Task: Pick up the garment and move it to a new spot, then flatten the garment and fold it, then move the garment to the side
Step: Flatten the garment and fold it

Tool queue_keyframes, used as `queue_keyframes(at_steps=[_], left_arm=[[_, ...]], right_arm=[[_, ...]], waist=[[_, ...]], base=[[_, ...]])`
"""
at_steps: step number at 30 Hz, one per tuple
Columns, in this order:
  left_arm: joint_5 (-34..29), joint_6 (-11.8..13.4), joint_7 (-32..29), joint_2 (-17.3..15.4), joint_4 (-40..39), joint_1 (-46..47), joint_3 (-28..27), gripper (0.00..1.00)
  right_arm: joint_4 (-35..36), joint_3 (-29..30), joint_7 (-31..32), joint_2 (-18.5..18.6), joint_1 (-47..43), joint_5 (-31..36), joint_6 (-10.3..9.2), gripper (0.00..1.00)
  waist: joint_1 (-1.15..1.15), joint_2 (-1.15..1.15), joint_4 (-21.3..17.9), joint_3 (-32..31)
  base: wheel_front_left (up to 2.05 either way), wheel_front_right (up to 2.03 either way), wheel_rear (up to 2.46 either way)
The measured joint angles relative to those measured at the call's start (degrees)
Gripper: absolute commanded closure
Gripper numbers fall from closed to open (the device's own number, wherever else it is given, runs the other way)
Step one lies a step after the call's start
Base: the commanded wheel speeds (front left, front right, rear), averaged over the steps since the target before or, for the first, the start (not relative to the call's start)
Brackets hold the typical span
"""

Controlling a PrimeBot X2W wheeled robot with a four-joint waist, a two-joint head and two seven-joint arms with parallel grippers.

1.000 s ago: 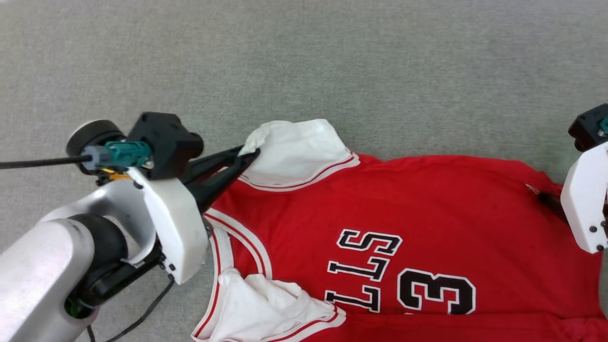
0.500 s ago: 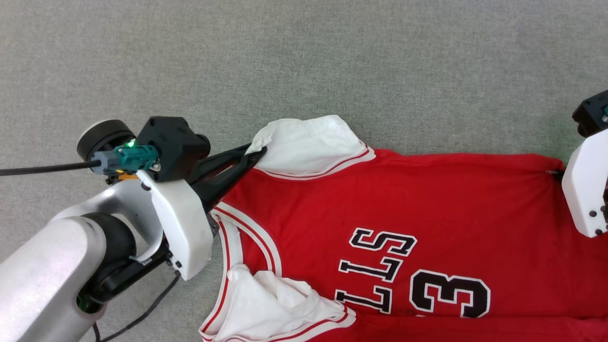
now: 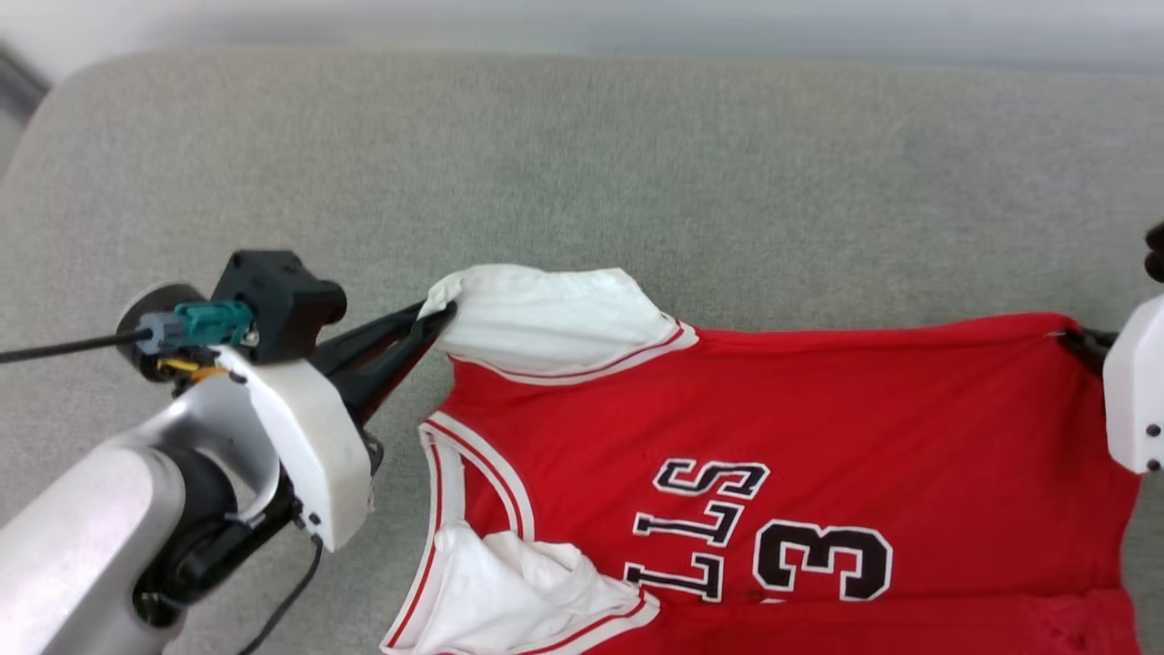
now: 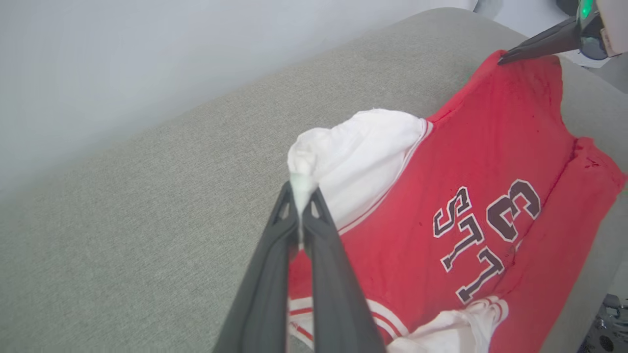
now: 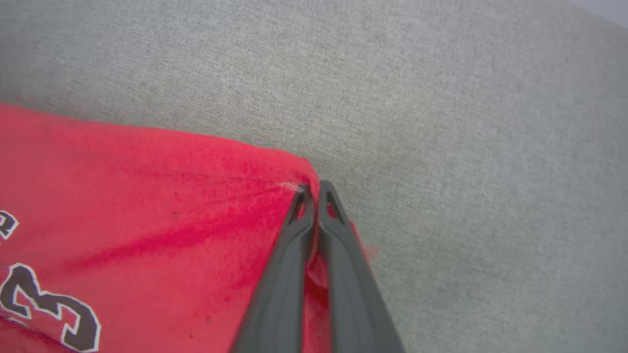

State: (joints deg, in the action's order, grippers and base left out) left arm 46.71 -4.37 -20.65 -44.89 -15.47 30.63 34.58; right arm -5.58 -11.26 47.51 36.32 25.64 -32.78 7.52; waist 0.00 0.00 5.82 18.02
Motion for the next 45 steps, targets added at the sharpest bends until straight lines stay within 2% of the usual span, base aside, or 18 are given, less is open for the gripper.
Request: queue_keyframes(at_steps=[4, 10, 14, 20, 24, 28, 34, 38, 39, 40, 41, 45], left_arm=[[1.6, 2.0, 1.3, -0.5, -1.0, -4.6, -0.4, 1.00], [3.3, 5.4, 2.8, -2.2, -3.6, -12.6, -0.3, 1.00], [4.5, 7.0, 3.7, -3.2, -5.1, -18.0, 0.3, 1.00], [4.5, 8.0, 3.6, -4.1, -4.7, -24.1, 3.3, 1.00], [6.9, 7.9, 3.4, -2.7, -2.9, -27.2, 5.0, 1.00], [5.7, 7.0, 3.2, -2.5, 0.7, -27.7, 6.7, 1.00], [4.8, 4.8, 3.8, -0.3, 5.7, -27.4, 8.6, 1.00], [3.4, 3.8, 4.6, 0.9, 9.1, -26.4, 9.7, 1.00], [3.4, 3.5, 4.7, 1.5, 9.9, -26.4, 9.9, 1.00], [3.4, 3.2, 5.1, 2.1, 10.5, -26.4, 10.0, 0.56], [3.2, 3.0, 5.6, 2.5, 11.0, -26.2, 10.1, 0.00], [2.5, 2.6, 7.1, 3.7, 13.1, -25.8, 10.6, 0.00]], right_arm=[[1.9, 4.4, -1.9, -3.4, -5.1, -1.0, 0.00, 1.00], [6.7, 8.4, -3.5, -5.1, -14.0, -0.5, -0.01, 1.00], [9.4, 9.8, -3.6, -6.2, -20.7, -0.5, -0.01, 1.00], [10.6, 9.4, -4.7, -6.9, -27.8, -0.5, -0.01, 1.00], [9.3, 7.8, -5.8, -6.9, -29.6, -0.5, -0.01, 1.00], [7.6, 5.4, -7.2, -6.1, -29.8, 0.1, -0.01, 1.00], [4.8, 1.8, -9.7, -3.9, -29.4, 0.2, 0.00, 1.00], [2.1, 1.0, -10.8, -4.0, -29.1, -1.4, 0.01, 1.00], [1.6, 0.9, -10.8, -4.0, -29.1, -2.0, 0.01, 0.85], [1.1, 0.8, -11.1, -4.0, -29.1, -2.3, 0.01, 0.00], [0.7, 0.6, -11.2, -4.0, -29.1, -2.6, 0.01, 0.00], [0.8, 0.1, -11.2, -3.9, -29.2, -4.4, 0.01, 0.00]], waist=[[0.00, 0.00, -0.5, -3.4], [0.00, 0.00, -1.1, -7.9], [-0.01, 0.00, -1.3, -9.3], [0.00, 0.00, -1.1, -9.1], [0.00, 0.00, -1.0, -8.7], [0.00, 0.00, -0.9, -8.1], [0.00, 0.00, -0.7, -7.5], [0.00, 0.00, -0.7, -8.1], [0.00, 0.00, -0.7, -8.4], [0.00, 0.00, -0.7, -8.8], [0.00, 0.00, -0.7, -9.2], [0.00, 0.00, -1.0, -10.8]], base=[[0.00, 0.00, 0.00], [0.00, 0.00, 0.00], [0.00, 0.00, 0.00], [0.00, 0.00, 0.00], [0.00, 0.00, 0.00], [0.00, 0.00, 0.00], [0.00, 0.00, 0.00], [0.00, 0.00, 0.00], [0.00, 0.00, 0.00], [0.00, 0.00, 0.00], [0.00, 0.00, 0.00], [0.00, 0.00, 0.00]])
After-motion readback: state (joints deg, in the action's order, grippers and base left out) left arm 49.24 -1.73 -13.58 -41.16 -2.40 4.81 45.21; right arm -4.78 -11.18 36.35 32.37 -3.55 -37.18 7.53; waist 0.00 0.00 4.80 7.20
